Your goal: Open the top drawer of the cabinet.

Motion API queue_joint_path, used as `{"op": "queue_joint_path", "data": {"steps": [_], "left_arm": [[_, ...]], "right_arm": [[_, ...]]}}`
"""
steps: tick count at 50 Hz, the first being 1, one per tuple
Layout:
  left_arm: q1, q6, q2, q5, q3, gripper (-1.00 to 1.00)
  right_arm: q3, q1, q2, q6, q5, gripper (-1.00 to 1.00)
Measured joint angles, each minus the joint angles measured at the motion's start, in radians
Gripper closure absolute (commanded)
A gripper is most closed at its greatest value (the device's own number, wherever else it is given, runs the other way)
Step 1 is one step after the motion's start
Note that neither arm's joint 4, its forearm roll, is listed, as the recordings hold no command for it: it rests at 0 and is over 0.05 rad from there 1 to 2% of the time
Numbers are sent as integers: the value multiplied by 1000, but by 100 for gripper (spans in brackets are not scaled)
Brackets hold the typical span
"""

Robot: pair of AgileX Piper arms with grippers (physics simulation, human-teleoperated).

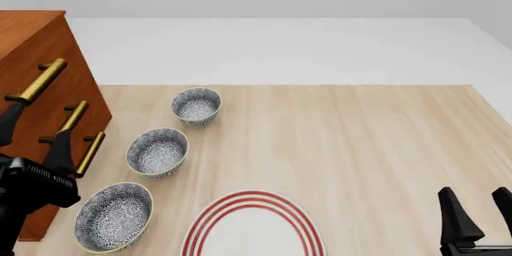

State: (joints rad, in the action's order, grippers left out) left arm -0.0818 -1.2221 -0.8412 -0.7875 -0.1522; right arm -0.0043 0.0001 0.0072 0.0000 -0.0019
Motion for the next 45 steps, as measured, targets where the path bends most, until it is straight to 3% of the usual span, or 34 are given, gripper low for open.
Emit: {"op": "queue_joint_path", "data": {"steps": [45], "left_arm": [[-94, -48, -208, -74, -102, -100]], "right_arm": [[0, 0, 0, 0, 0, -100]]}}
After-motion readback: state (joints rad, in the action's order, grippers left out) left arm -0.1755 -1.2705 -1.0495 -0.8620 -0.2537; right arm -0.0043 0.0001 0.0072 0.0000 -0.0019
